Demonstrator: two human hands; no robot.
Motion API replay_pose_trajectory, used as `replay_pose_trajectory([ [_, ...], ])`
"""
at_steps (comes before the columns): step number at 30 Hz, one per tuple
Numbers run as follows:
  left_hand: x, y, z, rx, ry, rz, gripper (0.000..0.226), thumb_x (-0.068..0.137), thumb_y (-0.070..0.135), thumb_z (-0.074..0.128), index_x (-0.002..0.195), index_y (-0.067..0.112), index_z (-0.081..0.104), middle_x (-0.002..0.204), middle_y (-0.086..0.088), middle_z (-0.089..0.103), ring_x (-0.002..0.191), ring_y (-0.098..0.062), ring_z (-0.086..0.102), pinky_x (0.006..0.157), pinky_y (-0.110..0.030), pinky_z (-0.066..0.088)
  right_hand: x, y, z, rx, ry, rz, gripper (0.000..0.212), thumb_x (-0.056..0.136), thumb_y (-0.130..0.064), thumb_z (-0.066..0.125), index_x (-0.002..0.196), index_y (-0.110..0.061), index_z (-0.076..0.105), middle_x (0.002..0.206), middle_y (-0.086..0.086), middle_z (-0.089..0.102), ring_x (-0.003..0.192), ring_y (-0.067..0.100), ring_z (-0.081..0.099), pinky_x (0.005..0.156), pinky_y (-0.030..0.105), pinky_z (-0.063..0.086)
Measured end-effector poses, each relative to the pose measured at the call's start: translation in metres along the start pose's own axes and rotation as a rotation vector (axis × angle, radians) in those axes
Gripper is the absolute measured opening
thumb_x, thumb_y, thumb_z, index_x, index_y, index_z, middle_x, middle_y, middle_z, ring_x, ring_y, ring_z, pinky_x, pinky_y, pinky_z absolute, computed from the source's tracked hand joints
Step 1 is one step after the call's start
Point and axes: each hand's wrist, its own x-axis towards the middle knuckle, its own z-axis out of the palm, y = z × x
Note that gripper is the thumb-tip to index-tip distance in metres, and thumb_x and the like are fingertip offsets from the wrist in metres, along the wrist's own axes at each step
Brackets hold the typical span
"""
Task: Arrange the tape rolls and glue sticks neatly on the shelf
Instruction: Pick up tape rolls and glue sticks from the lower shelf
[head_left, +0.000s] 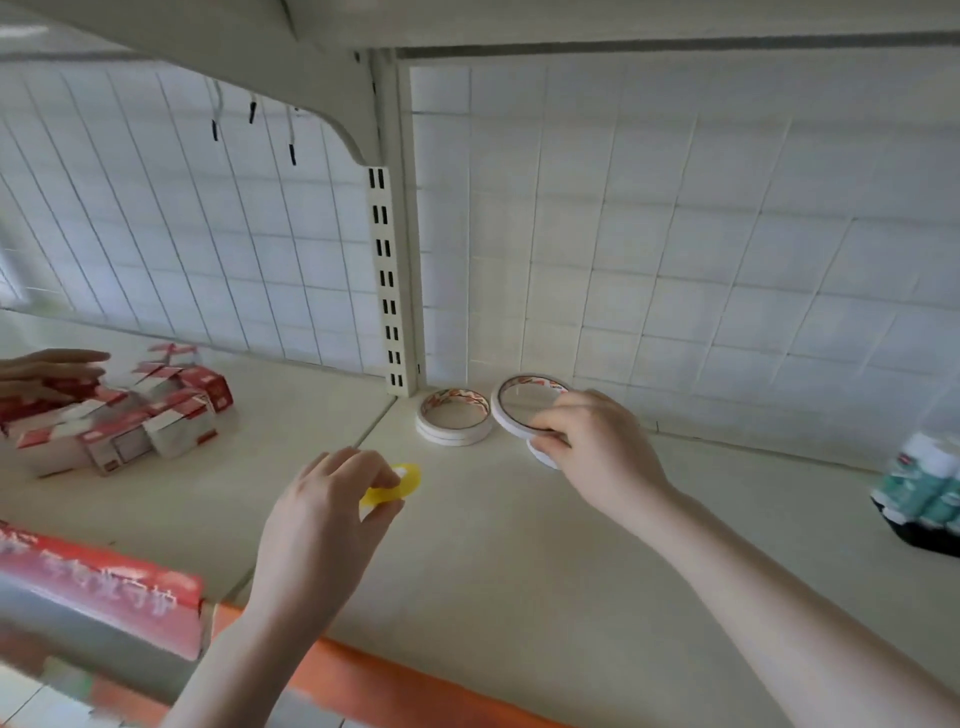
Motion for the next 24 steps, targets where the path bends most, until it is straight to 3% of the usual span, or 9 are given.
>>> replay_pose_trajectory([
  [6,0.002,-0.028,0.0,-0.033,-0.001,-0.033,0.034,0.054,0.005,0.087,0.069,0.02,0.061,0.072,0.013,0.058,0.064,-0.017,0.056,0.055,-0.012,0.033,0.04,-0.029,0.037,0.013,-0.058,-0.069,0.014,0.088,-0.019,0.06,0.089,-0.011,0.072,0.086,0.005,0.062,0.089,0.024,0.052,0.073,0.032,0.035],
  [8,0.002,-0.033,0.001,-0.047,0.001,-0.03,0.034,0.054,0.006,0.087,0.069,0.02,0.06,0.072,0.014,0.057,0.067,-0.008,0.05,0.052,-0.016,0.036,0.048,-0.032,0.046,0.004,-0.087,-0.061,0.015,0.089,-0.02,0.059,0.087,-0.01,0.07,0.087,0.005,0.063,0.091,0.023,0.052,0.075,0.033,0.038],
  [12,0.001,-0.038,0.004,-0.065,0.014,-0.023,0.034,0.054,0.007,0.087,0.07,0.02,0.059,0.071,0.013,0.057,0.072,-0.009,0.047,0.049,-0.03,0.045,0.056,-0.033,0.059,0.004,-0.124,-0.036,0.016,0.088,-0.019,0.058,0.085,-0.008,0.069,0.086,0.006,0.063,0.09,0.023,0.052,0.075,0.034,0.04],
  [16,0.002,-0.041,0.004,-0.061,0.014,0.0,0.035,0.053,0.008,0.087,0.07,0.019,0.059,0.071,0.013,0.058,0.065,-0.012,0.054,0.048,-0.03,0.046,0.062,-0.034,0.065,0.006,-0.153,-0.037,0.017,0.086,-0.018,0.059,0.087,-0.005,0.069,0.084,0.009,0.063,0.088,0.025,0.054,0.076,0.035,0.039],
  [21,0.003,-0.043,0.006,-0.082,0.012,0.007,0.035,0.053,0.007,0.087,0.07,0.02,0.058,0.071,0.013,0.057,0.066,-0.008,0.049,0.049,-0.02,0.039,0.065,-0.032,0.071,0.031,-0.185,-0.025,0.017,0.085,-0.017,0.059,0.087,-0.003,0.068,0.086,0.011,0.063,0.087,0.021,0.054,0.068,0.028,0.034],
  [24,0.003,-0.043,0.007,-0.078,0.024,0.015,0.036,0.053,0.007,0.087,0.071,0.02,0.058,0.071,0.013,0.058,0.066,-0.008,0.049,0.048,-0.028,0.045,0.066,-0.028,0.073,0.059,-0.203,-0.024,0.014,0.085,-0.016,0.06,0.084,-0.005,0.069,0.081,0.009,0.062,0.082,0.017,0.051,0.065,0.008,0.031],
])
